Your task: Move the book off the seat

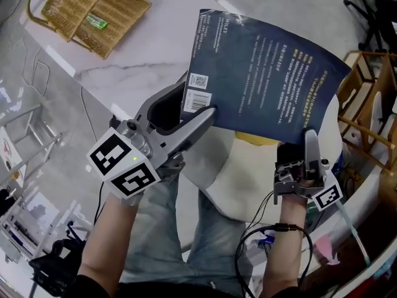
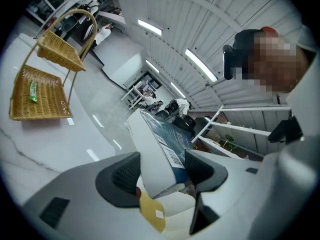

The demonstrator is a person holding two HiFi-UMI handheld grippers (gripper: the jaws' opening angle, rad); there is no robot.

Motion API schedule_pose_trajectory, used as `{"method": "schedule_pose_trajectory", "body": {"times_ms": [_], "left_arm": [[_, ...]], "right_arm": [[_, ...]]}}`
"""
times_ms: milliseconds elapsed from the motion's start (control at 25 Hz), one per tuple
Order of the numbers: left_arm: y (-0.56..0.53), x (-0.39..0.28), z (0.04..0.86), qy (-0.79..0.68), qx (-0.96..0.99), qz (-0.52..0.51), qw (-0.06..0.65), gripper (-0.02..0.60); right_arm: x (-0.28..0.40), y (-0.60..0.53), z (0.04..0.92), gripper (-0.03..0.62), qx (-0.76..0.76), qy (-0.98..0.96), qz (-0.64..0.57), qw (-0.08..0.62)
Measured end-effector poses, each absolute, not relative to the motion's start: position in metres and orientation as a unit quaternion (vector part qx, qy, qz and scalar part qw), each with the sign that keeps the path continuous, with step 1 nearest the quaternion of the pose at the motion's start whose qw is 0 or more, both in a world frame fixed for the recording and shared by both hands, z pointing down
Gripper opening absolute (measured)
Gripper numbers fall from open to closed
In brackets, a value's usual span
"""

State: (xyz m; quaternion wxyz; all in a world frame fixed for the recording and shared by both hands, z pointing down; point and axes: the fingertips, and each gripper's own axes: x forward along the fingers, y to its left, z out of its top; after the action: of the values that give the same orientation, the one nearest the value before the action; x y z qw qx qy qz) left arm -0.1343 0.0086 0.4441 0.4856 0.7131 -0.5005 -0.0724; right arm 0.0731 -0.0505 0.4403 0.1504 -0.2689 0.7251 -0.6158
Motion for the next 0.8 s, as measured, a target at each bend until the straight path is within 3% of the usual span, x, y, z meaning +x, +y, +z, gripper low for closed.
{"method": "schedule_pose_trajectory", "body": {"times_ms": [160, 400, 640, 800], "left_arm": [[0.013, -0.14, 0.443, -0.527, 0.698, -0.076, 0.479, 0.282], [0.058, -0.261, 0.461, -0.57, 0.655, -0.094, 0.487, 0.282], [0.079, -0.272, 0.456, -0.603, 0.626, -0.099, 0.484, 0.282], [0.133, -0.322, 0.498, -0.623, 0.601, -0.097, 0.492, 0.282]], "right_arm": [[0.064, -0.057, 0.446, 0.204, -0.243, 0.726, -0.628, 0.141], [-0.068, -0.038, 0.464, 0.204, -0.2, 0.731, -0.645, 0.098], [-0.089, -0.033, 0.465, 0.204, -0.167, 0.732, -0.656, 0.08], [-0.143, 0.014, 0.514, 0.204, -0.15, 0.721, -0.674, 0.057]]}}
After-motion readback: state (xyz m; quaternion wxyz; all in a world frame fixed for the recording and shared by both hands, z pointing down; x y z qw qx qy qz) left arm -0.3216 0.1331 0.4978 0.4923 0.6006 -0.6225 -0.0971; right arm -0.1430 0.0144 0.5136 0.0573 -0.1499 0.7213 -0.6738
